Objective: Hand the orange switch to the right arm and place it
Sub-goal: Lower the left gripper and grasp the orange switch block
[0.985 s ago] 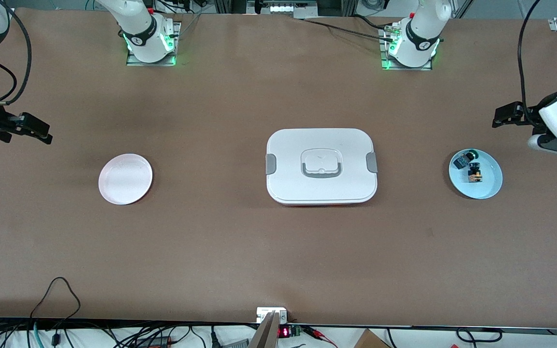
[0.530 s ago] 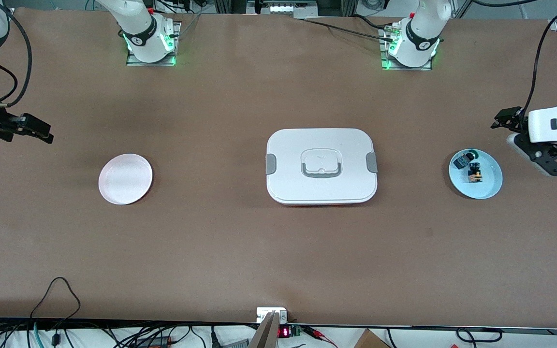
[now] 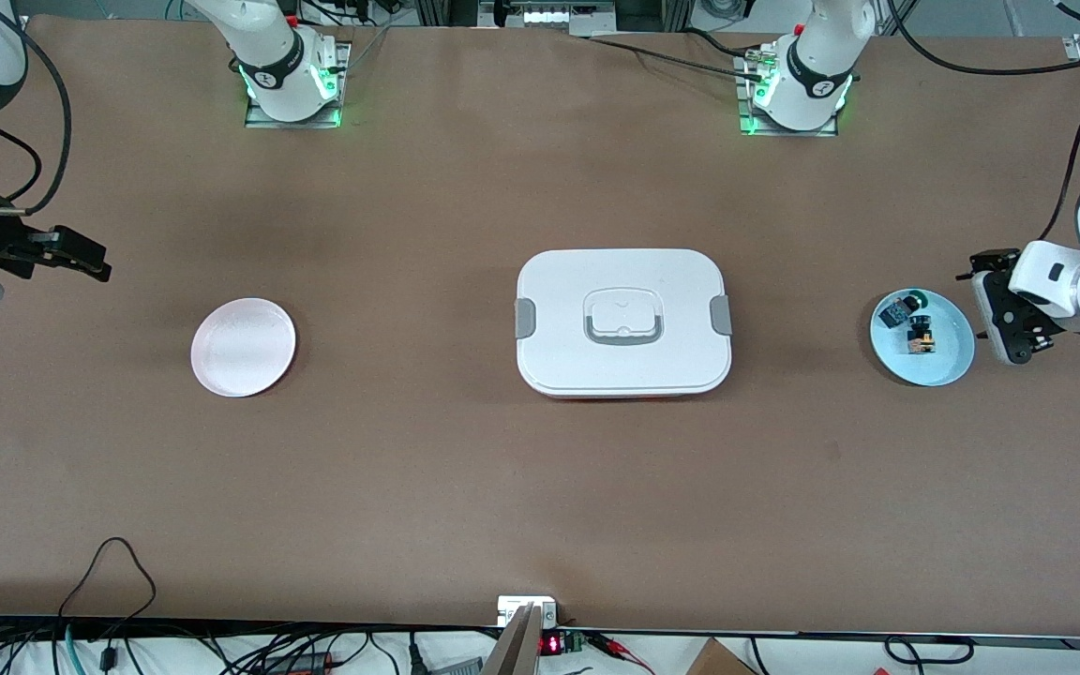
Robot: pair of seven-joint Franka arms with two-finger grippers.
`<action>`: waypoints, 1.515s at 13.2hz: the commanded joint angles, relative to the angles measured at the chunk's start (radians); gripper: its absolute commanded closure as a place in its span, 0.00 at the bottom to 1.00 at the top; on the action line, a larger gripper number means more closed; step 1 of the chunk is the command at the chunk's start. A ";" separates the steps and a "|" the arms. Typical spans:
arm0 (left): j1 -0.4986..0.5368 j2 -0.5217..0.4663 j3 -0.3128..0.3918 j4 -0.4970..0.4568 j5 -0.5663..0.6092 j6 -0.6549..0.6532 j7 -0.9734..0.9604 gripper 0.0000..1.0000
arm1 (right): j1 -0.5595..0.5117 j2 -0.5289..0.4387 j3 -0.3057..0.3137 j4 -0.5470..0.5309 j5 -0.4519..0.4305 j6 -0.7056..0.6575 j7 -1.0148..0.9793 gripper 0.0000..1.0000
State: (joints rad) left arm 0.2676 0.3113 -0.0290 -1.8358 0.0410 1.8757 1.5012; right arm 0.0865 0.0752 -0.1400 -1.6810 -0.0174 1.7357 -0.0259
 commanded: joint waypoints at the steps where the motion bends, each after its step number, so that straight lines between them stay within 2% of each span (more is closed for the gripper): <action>1: 0.022 -0.020 -0.008 -0.091 0.005 0.133 0.160 0.00 | 0.002 0.006 0.002 0.021 -0.004 -0.036 0.001 0.00; 3: 0.022 0.001 -0.011 -0.137 0.005 0.236 0.271 0.00 | -0.004 -0.002 -0.003 0.024 -0.003 -0.050 -0.002 0.00; 5: 0.025 0.067 -0.011 -0.140 -0.021 0.304 0.347 0.00 | -0.002 -0.002 -0.003 0.027 -0.001 -0.067 -0.002 0.00; 8: 0.053 0.078 -0.012 -0.204 -0.030 0.425 0.437 0.00 | -0.005 -0.003 -0.004 0.029 0.001 -0.088 0.000 0.00; 12: 0.054 0.112 -0.012 -0.203 -0.058 0.439 0.467 0.00 | -0.002 0.000 -0.003 0.029 0.071 -0.116 -0.014 0.00; 14: 0.077 0.146 -0.015 -0.204 -0.092 0.465 0.468 0.00 | -0.001 0.006 -0.001 0.026 0.071 -0.119 -0.016 0.00; 20: 0.127 0.164 -0.057 -0.232 -0.102 0.499 0.468 0.00 | 0.009 0.035 0.003 0.024 0.071 -0.134 -0.045 0.00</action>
State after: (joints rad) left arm 0.3749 0.4786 -0.0654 -2.0602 -0.0257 2.3635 1.9325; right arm 0.0915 0.0960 -0.1396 -1.6675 0.0393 1.6194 -0.0525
